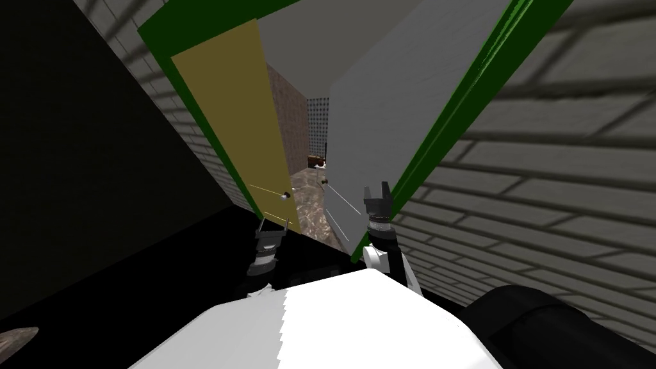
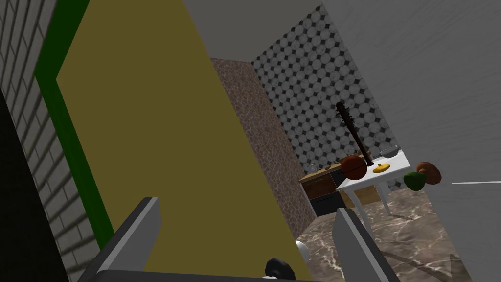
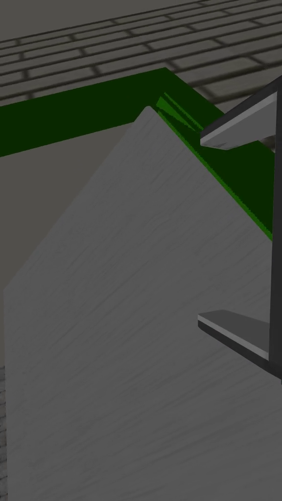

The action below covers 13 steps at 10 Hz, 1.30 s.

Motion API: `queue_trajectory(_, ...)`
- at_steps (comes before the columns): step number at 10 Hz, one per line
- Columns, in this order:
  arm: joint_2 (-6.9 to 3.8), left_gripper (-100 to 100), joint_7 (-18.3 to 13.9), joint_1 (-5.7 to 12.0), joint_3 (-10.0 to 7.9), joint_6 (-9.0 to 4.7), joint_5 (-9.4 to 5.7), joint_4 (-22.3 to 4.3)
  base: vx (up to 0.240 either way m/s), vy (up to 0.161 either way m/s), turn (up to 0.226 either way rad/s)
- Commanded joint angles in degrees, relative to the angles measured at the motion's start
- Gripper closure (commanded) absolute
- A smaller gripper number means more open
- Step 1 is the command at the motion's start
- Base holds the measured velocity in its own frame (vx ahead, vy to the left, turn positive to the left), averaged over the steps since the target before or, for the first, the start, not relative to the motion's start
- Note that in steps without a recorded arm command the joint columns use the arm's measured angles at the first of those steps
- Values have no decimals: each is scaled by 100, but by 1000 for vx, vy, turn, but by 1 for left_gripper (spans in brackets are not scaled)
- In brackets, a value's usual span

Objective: Push the door open

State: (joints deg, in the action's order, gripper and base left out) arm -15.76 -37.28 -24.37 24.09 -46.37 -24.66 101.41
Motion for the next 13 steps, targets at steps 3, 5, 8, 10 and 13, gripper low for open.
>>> queue_trajectory(3,-174,-100,-434,74,305,-193,-318,-438,89,116,-154)
queue_trajectory(5,-290,-100,-709,118,499,-322,-521,-719,91,130,-188)
queue_trajectory(8,-403,-100,-978,160,688,-447,-718,-992,74,94,-96)
queue_trajectory(10,-515,-100,-1244,202,876,-572,-915,-1264,85,144,-177)
queue_trajectory(13,-656,-100,-1580,256,1113,-729,-1163,-1607,87,121,-130)
